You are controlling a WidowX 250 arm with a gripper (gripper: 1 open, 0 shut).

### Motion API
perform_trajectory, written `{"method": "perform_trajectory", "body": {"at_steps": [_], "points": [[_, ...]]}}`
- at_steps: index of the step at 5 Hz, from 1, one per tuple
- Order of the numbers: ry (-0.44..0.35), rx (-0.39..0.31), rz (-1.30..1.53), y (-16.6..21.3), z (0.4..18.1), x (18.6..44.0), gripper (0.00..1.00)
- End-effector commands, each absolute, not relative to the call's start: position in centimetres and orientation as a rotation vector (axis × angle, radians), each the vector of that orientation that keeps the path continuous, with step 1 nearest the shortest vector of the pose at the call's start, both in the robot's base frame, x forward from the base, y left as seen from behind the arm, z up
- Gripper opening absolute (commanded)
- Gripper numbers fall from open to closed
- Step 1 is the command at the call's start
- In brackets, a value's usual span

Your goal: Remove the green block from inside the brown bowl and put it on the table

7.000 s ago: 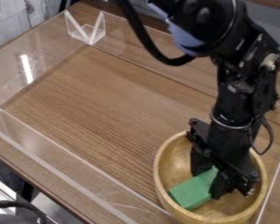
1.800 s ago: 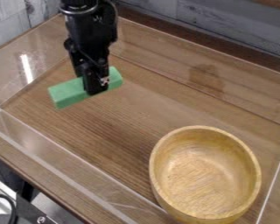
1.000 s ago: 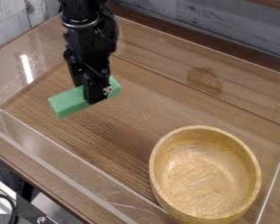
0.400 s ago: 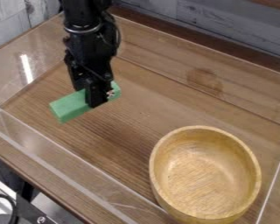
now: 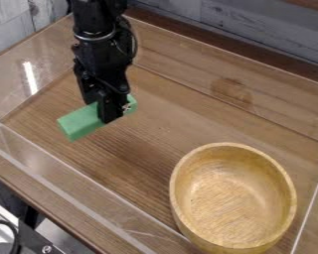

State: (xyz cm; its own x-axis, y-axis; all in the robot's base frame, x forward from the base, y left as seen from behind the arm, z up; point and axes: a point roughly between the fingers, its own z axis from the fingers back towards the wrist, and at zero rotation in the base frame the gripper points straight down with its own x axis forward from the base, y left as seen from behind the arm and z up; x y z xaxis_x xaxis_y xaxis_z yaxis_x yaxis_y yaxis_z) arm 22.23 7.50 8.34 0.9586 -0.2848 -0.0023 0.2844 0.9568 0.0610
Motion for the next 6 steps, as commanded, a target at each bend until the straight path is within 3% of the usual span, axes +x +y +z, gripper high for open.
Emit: {"method": "perform_trajectory", "body": {"at_steps": [1, 6], "points": [[-0.033, 0.08, -0.288, 7.5, 8.8, 22.7, 0.0], [-0.066, 0.074, -0.217, 7.8, 9.0, 25.6, 0.0]]}}
